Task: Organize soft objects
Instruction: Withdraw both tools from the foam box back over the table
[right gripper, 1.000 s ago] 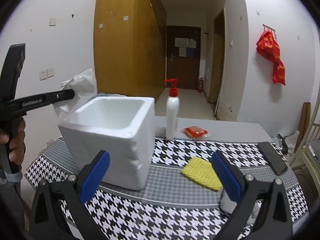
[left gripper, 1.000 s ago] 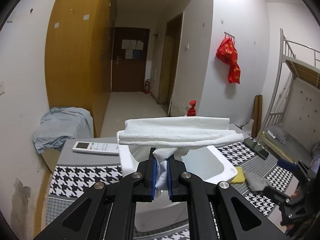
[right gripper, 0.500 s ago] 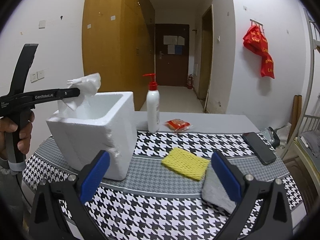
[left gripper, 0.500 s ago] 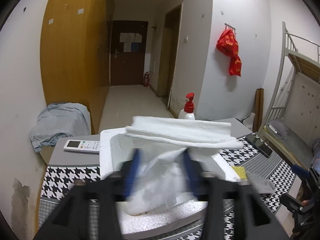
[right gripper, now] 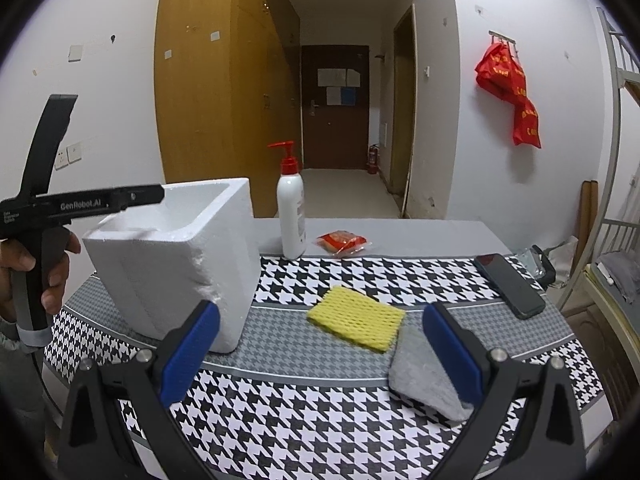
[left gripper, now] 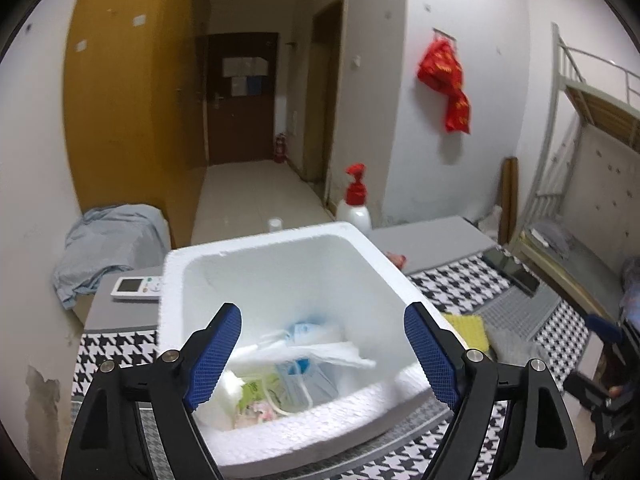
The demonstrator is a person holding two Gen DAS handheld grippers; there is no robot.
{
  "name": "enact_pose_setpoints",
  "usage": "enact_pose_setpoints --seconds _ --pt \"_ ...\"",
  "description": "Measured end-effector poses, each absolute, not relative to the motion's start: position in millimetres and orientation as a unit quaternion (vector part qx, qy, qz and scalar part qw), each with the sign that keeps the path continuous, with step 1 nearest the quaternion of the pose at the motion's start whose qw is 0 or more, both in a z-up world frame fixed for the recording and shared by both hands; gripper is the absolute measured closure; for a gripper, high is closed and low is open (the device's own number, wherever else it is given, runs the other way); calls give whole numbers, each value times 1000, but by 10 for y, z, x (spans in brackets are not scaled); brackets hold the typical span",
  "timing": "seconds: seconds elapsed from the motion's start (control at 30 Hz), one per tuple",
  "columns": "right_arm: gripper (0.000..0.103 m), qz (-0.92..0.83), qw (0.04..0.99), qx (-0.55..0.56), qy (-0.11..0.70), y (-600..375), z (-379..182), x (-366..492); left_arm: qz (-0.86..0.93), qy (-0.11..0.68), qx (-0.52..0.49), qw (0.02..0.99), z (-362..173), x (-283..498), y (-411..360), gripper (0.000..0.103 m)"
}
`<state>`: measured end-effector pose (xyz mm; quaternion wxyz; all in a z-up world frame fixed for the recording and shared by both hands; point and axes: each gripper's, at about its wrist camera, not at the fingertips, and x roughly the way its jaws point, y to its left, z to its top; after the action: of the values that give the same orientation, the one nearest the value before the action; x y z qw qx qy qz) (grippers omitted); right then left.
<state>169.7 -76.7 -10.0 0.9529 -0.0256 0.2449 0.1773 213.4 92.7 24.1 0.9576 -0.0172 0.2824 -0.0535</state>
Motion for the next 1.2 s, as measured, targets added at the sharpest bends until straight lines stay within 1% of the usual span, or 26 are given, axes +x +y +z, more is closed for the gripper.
enact_pose_setpoints --seconds 0.23,0.47,0.5,0.57,0.67,0.7,0.77,0.83,0.87,0.9,0.93,1.2 --pt "1 171 954 -21 247 -827 -105 1664 -135 291 32 947 231 2048 670 19" --pt "1 166 955 -19 246 -898 -98 1604 -154 316 86 932 97 2073 526 20" --pt "1 164 955 -18 246 -909 -96 1599 -154 321 89 930 71 2088 530 22" --pt "1 164 955 -18 245 -920 -90 1583 -160 337 93 923 13 2146 531 29" --pt "1 163 956 -16 243 -942 -78 1557 -172 341 99 919 -9 2166 523 33" --pt "1 163 956 -15 243 -952 -77 1551 -174 342 98 918 -4 2159 522 37" --pt "1 162 956 -14 244 -963 -78 1546 -181 340 104 917 2 2137 509 46" --pt "1 159 956 -11 245 -982 -76 1541 -183 342 100 916 18 2134 523 63" --pt "1 159 956 -11 245 -986 -74 1537 -187 346 92 915 29 2132 542 67" --pt "1 159 957 -10 244 -995 -68 1531 -192 350 86 913 37 2129 561 75" --pt "1 158 957 -10 243 -1003 -62 1524 -197 352 86 911 45 2109 571 78" --pt "1 160 958 -11 239 -1030 -21 1451 -240 356 92 898 63 1894 560 77"
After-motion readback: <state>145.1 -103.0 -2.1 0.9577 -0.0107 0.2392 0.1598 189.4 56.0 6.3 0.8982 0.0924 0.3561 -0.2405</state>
